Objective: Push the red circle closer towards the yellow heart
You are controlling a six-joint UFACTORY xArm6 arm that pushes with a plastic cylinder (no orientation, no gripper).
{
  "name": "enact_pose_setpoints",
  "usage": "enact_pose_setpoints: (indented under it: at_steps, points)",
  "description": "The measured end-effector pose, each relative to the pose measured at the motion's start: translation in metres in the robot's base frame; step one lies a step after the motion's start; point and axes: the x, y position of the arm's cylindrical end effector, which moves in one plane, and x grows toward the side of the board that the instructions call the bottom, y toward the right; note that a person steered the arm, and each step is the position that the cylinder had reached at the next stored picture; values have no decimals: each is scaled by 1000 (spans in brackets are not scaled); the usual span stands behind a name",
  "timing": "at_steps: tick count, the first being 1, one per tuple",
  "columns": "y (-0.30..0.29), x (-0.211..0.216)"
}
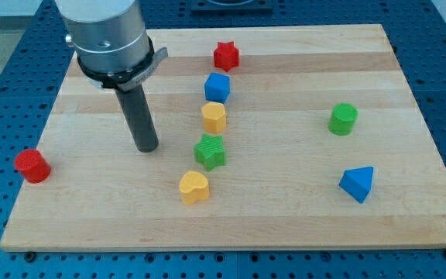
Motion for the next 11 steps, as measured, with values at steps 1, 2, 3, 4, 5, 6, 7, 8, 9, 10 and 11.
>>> enact_pose_setpoints:
  at_steps: [1,2,3,4,5,6,7,8,9,10,11]
  points:
    - [-18,-60]
    - [-105,-62]
    - [-170,-50]
    - [-163,-13]
    - [-167,16]
    - [-171,15]
    - [-153,64]
    - [-126,75]
    - [-170,75]
    - [-142,99]
    - [-106,123]
